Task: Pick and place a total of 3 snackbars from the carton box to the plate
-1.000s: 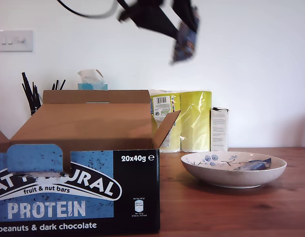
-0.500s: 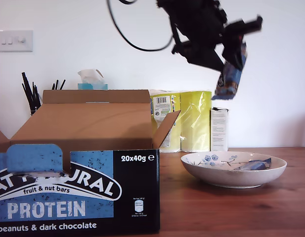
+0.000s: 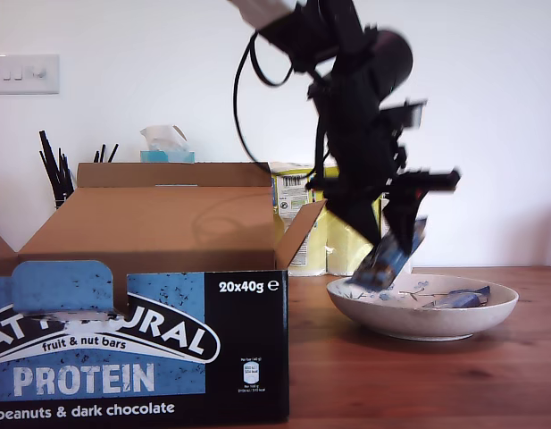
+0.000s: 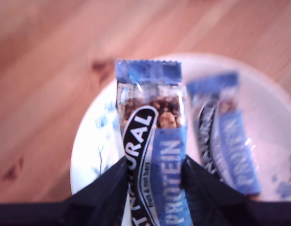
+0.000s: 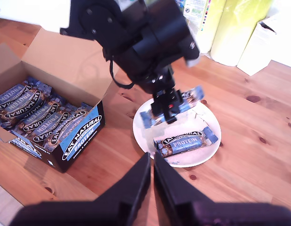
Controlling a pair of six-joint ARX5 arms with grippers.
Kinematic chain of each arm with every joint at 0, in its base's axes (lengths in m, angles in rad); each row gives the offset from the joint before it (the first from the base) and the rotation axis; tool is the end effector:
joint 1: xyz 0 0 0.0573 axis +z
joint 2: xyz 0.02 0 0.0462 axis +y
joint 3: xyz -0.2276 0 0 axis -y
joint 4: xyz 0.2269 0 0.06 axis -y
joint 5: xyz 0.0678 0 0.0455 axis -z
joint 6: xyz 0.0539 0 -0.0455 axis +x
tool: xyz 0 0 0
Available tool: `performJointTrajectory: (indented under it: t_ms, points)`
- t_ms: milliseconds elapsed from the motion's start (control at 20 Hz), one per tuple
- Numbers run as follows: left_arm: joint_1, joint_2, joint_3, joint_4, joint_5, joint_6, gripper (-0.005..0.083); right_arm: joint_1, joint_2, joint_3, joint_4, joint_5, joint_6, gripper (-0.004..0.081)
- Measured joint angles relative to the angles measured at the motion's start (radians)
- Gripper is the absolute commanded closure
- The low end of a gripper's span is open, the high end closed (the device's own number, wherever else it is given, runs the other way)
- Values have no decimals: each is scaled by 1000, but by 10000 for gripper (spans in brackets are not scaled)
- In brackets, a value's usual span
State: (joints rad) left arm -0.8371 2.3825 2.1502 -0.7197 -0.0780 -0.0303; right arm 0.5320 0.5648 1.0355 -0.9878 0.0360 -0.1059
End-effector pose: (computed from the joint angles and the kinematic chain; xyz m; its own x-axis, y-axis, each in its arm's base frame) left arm 0.3314 -0.3613 0.1673 0.4451 -0.3773 -0.8121 0.6933 0.7192 0.0459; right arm 0.0945 0.0534 0.3216 0.7669 0.4096 -0.4940 -0.5223 0.8457 -0.1096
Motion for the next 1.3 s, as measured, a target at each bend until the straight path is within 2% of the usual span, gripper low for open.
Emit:
performJointTrajectory:
  t_ms: [300,500,900,950,1000,1150,1200,1300]
  points:
    - [12,0,0,-14,71,-51,587,0,0,0,1,0,-3,783]
    - [6,0,0,-14,96,-71,428,0,0,0,1,0,-20,783]
    - [6,0,0,-10,95,-71,438,0,0,0,3,0,-23,783]
    - [6,0,0,-10,95,-71,449,0,0,0,3,0,-23,783]
    - [6,0,0,-10,96,-71,500,0,0,0,5,0,-24,783]
    - [6,-3,0,-43,108,-71,748,0,0,0,24,0,-26,783]
    - [6,-12,0,-76,126,-72,800,0,0,0,35,0,-27,783]
    - [6,-48,0,-147,156,-72,797,0,0,0,51,0,-49,783]
